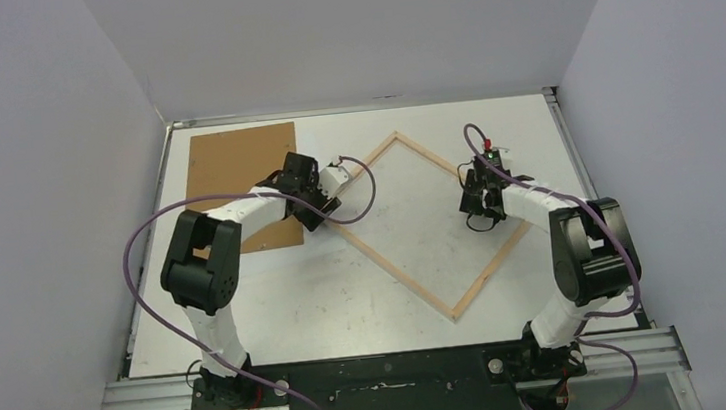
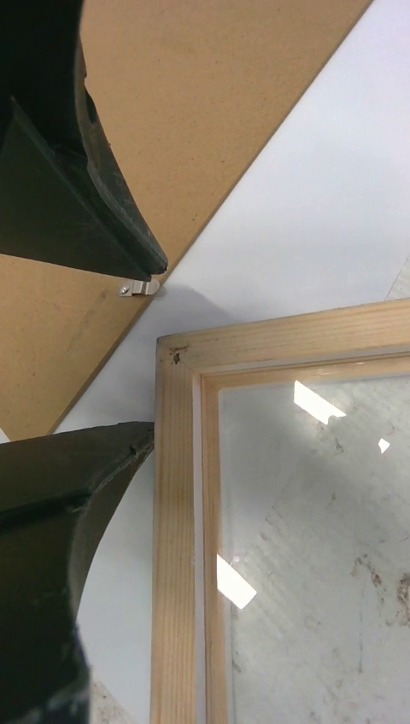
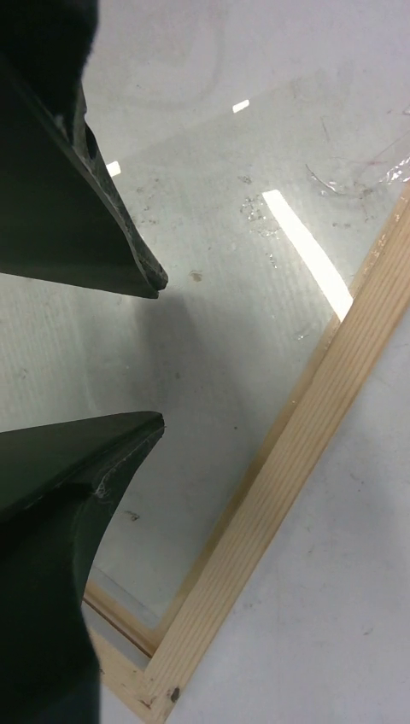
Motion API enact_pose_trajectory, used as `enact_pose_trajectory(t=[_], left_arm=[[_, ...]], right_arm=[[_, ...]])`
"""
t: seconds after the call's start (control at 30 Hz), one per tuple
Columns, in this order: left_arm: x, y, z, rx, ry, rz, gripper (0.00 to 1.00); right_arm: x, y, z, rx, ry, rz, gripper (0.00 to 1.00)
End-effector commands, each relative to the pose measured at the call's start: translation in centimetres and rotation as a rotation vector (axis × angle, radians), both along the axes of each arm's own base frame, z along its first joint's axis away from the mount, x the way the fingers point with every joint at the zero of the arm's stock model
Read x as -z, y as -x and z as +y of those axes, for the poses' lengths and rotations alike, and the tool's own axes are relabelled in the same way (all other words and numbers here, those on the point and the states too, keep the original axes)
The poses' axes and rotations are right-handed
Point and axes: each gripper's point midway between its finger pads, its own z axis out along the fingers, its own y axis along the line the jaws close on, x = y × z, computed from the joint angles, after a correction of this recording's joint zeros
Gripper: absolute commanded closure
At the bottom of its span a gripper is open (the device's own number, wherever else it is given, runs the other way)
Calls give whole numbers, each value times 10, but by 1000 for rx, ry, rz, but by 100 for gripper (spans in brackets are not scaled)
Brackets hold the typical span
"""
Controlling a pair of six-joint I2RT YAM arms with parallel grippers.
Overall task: Put the photo into the frame
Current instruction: Adjust the photo frame at the center of the board.
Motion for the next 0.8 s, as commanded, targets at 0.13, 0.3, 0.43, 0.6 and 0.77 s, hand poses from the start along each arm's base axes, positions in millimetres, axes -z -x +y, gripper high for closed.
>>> enact_pose_trajectory(t=[0.13,0.3,0.43,0.6,0.77], left_arm=[[-5,7,17,-43,8,-35,40],[-5,25,35,-93,39,-7,40],[-18,31,35,-112,92,-12,41],[-25,41,26,-114,147,30,41],[-17,47,37,-132,132,39,41]], right_arm=[[-80,-24,24,-21,-31,-162,40],[-120,-61,43,-72,-7,-251,33],[-116,-95,42,-94,58,-249,29],[-90,-130,41,-138,98,-220,26],[-70,-150,44,-185,28,-221,27]])
